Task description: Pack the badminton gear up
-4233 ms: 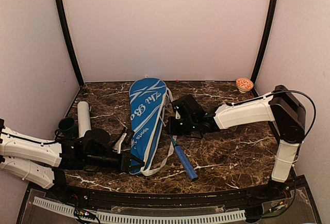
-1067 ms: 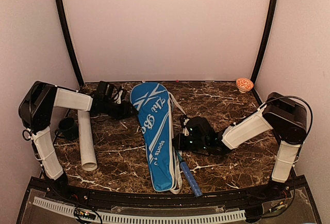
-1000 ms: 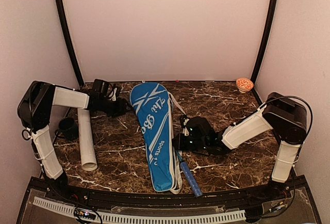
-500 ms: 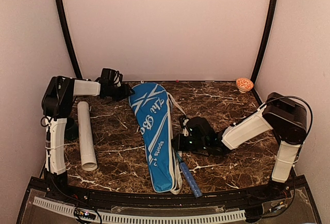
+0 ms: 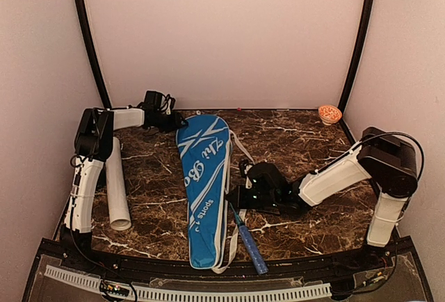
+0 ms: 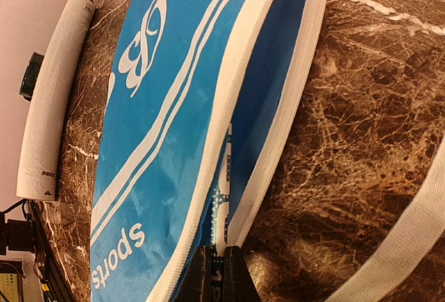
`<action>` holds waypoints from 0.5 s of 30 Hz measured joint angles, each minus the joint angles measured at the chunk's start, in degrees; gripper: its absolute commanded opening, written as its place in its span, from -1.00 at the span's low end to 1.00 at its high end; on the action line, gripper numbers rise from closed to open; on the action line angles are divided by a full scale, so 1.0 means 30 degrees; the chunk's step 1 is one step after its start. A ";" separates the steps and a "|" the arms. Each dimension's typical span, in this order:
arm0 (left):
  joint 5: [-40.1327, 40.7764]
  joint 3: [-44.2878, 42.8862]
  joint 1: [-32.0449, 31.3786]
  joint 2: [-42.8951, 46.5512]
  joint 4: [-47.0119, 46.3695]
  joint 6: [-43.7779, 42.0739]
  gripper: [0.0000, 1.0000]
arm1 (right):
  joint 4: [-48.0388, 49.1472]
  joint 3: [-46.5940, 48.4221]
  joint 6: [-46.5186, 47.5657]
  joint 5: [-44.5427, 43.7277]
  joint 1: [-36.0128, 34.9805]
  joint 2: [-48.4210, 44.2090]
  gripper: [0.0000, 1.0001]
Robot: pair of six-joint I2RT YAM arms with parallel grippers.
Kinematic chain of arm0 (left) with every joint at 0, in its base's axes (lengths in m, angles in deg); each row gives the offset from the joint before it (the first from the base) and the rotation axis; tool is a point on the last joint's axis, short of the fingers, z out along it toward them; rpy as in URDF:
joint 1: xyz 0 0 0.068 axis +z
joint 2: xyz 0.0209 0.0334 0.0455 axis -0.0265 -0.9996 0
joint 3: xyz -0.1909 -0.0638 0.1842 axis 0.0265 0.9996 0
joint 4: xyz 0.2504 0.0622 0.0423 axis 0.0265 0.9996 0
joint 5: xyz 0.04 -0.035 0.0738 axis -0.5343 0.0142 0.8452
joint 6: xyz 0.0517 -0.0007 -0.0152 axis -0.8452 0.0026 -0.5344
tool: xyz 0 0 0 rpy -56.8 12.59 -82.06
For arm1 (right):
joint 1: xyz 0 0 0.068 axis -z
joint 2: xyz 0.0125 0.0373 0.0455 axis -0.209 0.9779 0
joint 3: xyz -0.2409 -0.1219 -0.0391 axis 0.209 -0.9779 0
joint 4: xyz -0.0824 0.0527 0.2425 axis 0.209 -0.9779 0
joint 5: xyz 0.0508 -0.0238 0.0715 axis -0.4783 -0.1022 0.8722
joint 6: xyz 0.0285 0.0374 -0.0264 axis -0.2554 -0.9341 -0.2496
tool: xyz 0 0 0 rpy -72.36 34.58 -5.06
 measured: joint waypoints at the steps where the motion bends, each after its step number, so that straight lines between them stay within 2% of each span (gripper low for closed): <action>1: -0.0182 -0.0051 -0.0153 -0.0036 0.0058 -0.0204 -0.19 | -0.0219 0.0000 -0.0073 -0.0124 -0.0131 -0.0168 -1.00; 9: -0.1326 -0.0080 -0.1712 -0.0102 0.0131 -0.1129 -0.21 | -0.1945 0.0058 -0.0044 -0.1129 -0.0058 -0.0816 -1.00; 15: -0.1151 0.1064 -0.1851 0.0051 -0.1566 -0.0743 -0.18 | -0.2186 0.0612 0.0087 -0.1115 0.0765 -0.0372 -1.00</action>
